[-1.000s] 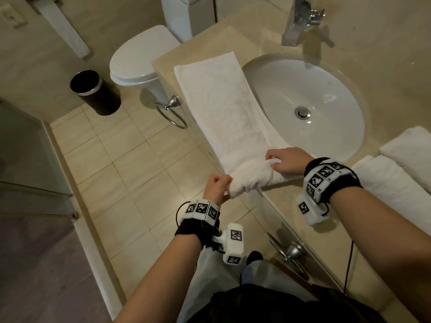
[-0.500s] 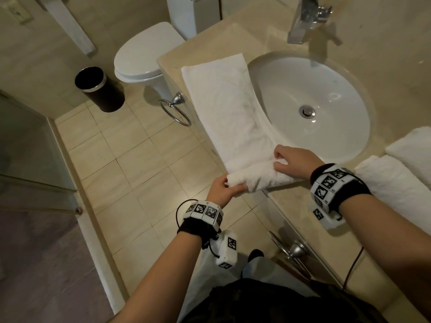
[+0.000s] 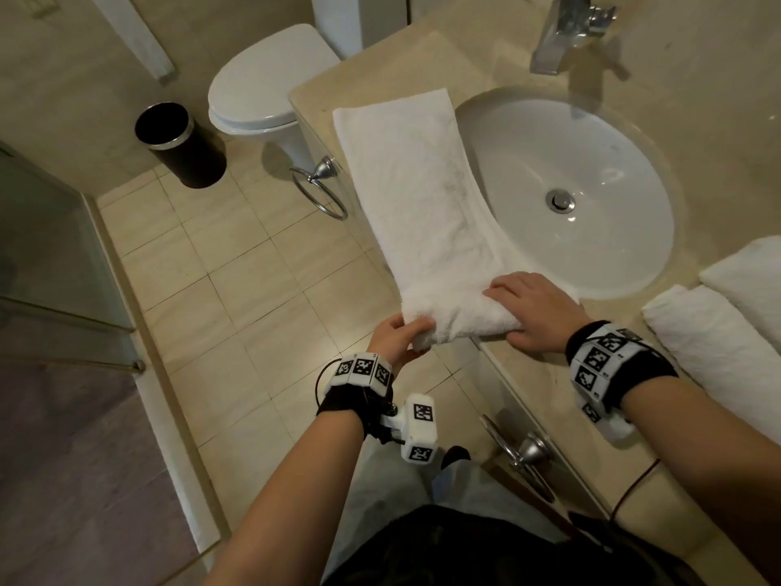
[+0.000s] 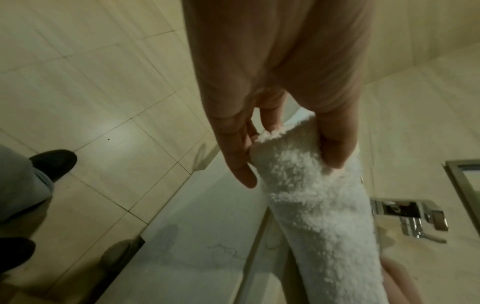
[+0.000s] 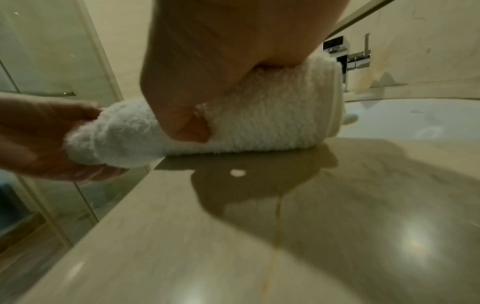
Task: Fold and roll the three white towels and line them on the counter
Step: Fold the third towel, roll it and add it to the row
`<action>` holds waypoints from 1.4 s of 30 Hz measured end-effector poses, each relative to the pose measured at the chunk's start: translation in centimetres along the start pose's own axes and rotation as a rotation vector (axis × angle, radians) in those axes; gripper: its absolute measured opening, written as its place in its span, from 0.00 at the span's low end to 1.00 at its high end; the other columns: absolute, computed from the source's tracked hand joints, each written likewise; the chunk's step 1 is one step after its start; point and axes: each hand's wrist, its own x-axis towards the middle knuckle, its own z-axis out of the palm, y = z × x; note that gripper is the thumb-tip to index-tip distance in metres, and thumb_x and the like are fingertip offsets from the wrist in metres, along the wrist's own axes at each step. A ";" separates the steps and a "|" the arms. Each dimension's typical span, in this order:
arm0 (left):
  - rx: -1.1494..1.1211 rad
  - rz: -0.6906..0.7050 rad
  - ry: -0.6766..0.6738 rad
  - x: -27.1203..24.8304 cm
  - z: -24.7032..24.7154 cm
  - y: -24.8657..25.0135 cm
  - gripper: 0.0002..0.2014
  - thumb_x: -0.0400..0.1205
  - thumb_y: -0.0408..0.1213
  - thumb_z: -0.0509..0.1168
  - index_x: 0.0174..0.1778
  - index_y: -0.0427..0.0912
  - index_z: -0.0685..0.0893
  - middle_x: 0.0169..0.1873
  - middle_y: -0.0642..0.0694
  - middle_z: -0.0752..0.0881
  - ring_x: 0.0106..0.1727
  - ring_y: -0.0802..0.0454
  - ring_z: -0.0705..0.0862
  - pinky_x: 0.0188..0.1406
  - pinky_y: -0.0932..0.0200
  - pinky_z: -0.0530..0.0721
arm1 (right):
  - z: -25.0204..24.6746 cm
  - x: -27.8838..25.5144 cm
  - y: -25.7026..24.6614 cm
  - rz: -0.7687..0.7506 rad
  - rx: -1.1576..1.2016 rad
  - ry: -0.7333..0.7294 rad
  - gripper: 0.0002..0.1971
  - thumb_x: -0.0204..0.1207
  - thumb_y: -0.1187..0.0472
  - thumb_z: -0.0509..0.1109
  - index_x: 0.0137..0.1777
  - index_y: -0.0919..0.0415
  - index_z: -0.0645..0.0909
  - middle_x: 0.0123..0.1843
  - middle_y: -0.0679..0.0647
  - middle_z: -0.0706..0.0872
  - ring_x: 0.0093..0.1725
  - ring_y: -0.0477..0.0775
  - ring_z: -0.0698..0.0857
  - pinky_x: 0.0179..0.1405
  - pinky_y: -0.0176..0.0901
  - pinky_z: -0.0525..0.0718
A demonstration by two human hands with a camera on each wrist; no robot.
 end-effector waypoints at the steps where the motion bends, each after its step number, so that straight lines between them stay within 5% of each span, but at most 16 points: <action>1: -0.007 -0.017 -0.002 0.0 -0.1 0.1 0.05 0.77 0.27 0.68 0.45 0.42 0.83 0.42 0.46 0.85 0.41 0.52 0.83 0.40 0.59 0.86 | -0.3 0.3 0.0 0.004 0.012 0.002 0.31 0.53 0.52 0.73 0.59 0.60 0.82 0.54 0.58 0.84 0.52 0.62 0.84 0.52 0.52 0.82; 4: -0.023 -0.066 -0.014 0.3 -0.6 0.7 0.04 0.77 0.28 0.67 0.44 0.40 0.82 0.40 0.44 0.83 0.40 0.50 0.83 0.38 0.56 0.88 | -1.4 1.4 0.3 0.042 0.056 -0.029 0.28 0.59 0.48 0.61 0.58 0.58 0.83 0.49 0.57 0.83 0.49 0.61 0.81 0.47 0.49 0.78; 6: -0.039 -0.079 -0.003 0.8 -1.2 0.9 0.03 0.78 0.28 0.67 0.43 0.38 0.80 0.40 0.43 0.81 0.39 0.47 0.82 0.34 0.56 0.88 | -2.1 2.3 0.6 0.045 0.072 -0.097 0.35 0.57 0.43 0.51 0.59 0.57 0.83 0.50 0.57 0.81 0.52 0.60 0.78 0.48 0.48 0.74; 10: 0.002 -0.068 -0.007 1.1 -1.7 1.6 0.02 0.78 0.28 0.66 0.45 0.34 0.80 0.41 0.40 0.82 0.36 0.45 0.83 0.33 0.55 0.89 | -3.8 3.9 0.8 0.038 0.045 -0.193 0.37 0.55 0.38 0.46 0.56 0.56 0.82 0.50 0.53 0.81 0.54 0.55 0.77 0.44 0.43 0.71; 13: 0.027 -0.078 0.001 1.1 -1.7 2.0 0.07 0.78 0.30 0.65 0.50 0.32 0.80 0.41 0.40 0.82 0.36 0.46 0.84 0.32 0.55 0.89 | -4.3 4.2 0.4 0.082 0.108 -0.205 0.29 0.61 0.42 0.56 0.56 0.57 0.81 0.53 0.54 0.83 0.56 0.56 0.79 0.49 0.47 0.78; 16: 0.051 -0.099 0.025 1.0 -1.3 2.4 0.09 0.78 0.32 0.64 0.52 0.33 0.79 0.40 0.43 0.80 0.37 0.47 0.83 0.30 0.55 0.88 | -4.8 4.5 0.2 0.120 0.147 -0.231 0.30 0.60 0.51 0.59 0.65 0.54 0.76 0.59 0.56 0.83 0.59 0.58 0.79 0.53 0.47 0.78; 20: 0.111 -0.075 0.086 1.3 -0.4 2.2 0.08 0.80 0.38 0.61 0.51 0.40 0.78 0.48 0.41 0.79 0.47 0.45 0.80 0.36 0.55 0.86 | -5.0 5.5 0.1 0.152 0.096 -0.297 0.21 0.68 0.64 0.65 0.61 0.57 0.67 0.46 0.60 0.82 0.42 0.60 0.79 0.42 0.48 0.77; 23: 0.135 -0.027 0.132 1.5 0.3 2.1 0.11 0.81 0.42 0.60 0.55 0.42 0.75 0.53 0.40 0.78 0.50 0.46 0.79 0.38 0.53 0.87 | -4.8 5.9 0.6 0.145 0.106 -0.289 0.21 0.68 0.65 0.65 0.62 0.57 0.66 0.44 0.58 0.79 0.40 0.60 0.77 0.38 0.47 0.75; 27: 0.215 0.253 0.265 1.6 0.3 1.3 0.23 0.76 0.39 0.68 0.64 0.48 0.65 0.60 0.45 0.72 0.50 0.52 0.78 0.46 0.54 0.85 | -4.3 5.5 1.0 0.120 0.156 -0.254 0.22 0.68 0.63 0.66 0.63 0.56 0.68 0.46 0.56 0.77 0.43 0.59 0.76 0.39 0.46 0.76; 30: 0.552 0.514 0.103 1.6 -0.6 0.6 0.37 0.66 0.41 0.77 0.67 0.53 0.64 0.68 0.47 0.65 0.65 0.53 0.71 0.64 0.58 0.76 | -3.7 4.8 1.3 0.117 0.212 -0.196 0.20 0.69 0.60 0.67 0.62 0.54 0.71 0.52 0.57 0.79 0.49 0.59 0.78 0.45 0.47 0.78; 33: 1.012 0.665 -0.037 1.7 -1.8 0.3 0.45 0.62 0.40 0.81 0.74 0.44 0.66 0.72 0.41 0.64 0.75 0.48 0.63 0.75 0.52 0.67 | -3.0 4.1 2.0 0.092 0.241 -0.130 0.20 0.69 0.54 0.67 0.62 0.54 0.74 0.54 0.55 0.80 0.55 0.57 0.76 0.48 0.47 0.77; 38: 1.429 0.968 0.120 1.7 -2.5 1.1 0.30 0.66 0.45 0.74 0.63 0.48 0.72 0.57 0.41 0.83 0.52 0.39 0.83 0.47 0.50 0.82 | -2.2 2.9 2.4 0.017 0.213 0.019 0.35 0.61 0.39 0.48 0.61 0.57 0.80 0.54 0.56 0.83 0.54 0.58 0.79 0.48 0.46 0.73; 42: 1.656 1.145 0.210 1.9 -3.5 1.7 0.29 0.55 0.46 0.83 0.51 0.45 0.82 0.45 0.46 0.87 0.40 0.45 0.86 0.39 0.56 0.80 | -1.8 1.7 3.0 0.065 0.227 0.056 0.27 0.68 0.40 0.58 0.61 0.56 0.80 0.51 0.55 0.86 0.50 0.60 0.82 0.45 0.47 0.75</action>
